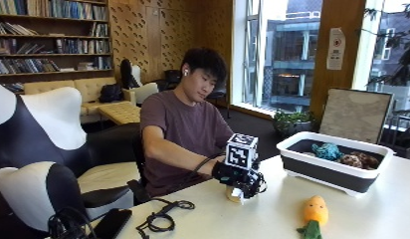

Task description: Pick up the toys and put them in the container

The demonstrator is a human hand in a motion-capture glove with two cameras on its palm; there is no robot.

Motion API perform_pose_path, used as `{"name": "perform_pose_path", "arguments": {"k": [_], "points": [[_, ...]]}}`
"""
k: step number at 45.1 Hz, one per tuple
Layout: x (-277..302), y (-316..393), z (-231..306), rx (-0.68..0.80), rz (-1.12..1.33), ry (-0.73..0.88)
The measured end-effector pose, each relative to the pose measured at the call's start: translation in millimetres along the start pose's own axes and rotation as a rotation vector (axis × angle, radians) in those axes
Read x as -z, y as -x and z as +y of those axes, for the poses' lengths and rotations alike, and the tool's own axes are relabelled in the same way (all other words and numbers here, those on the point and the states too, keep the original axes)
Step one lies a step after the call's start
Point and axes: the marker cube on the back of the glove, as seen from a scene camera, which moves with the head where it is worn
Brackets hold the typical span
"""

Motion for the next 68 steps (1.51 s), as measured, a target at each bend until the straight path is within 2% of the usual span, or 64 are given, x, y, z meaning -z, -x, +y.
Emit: {"name": "perform_pose_path", "arguments": {"k": [9, 15, 24, 30, 35, 40, 41, 45, 49, 55, 60, 65, 68], "points": [[24, -2, -21, -0.040, -0.079, -0.037], [112, -27, -48, -0.156, -0.080, -0.161], [236, -22, -61, -0.181, -0.056, -0.285], [285, 10, -71, -0.182, -0.017, -0.328], [299, 47, -84, -0.116, -0.024, -0.338], [298, 82, -94, 0.209, 0.092, -0.334], [297, 91, -98, 0.211, 0.096, -0.331], [297, 138, -120, 0.033, 0.039, -0.311], [290, 168, -133, 0.062, 0.102, -0.294], [282, 227, -153, 0.007, 0.091, -0.286], [276, 264, -157, 0.109, 0.046, -0.256], [269, 275, -165, -0.005, 0.089, -0.226], [266, 282, -162, 0.083, 0.077, -0.203]]}}
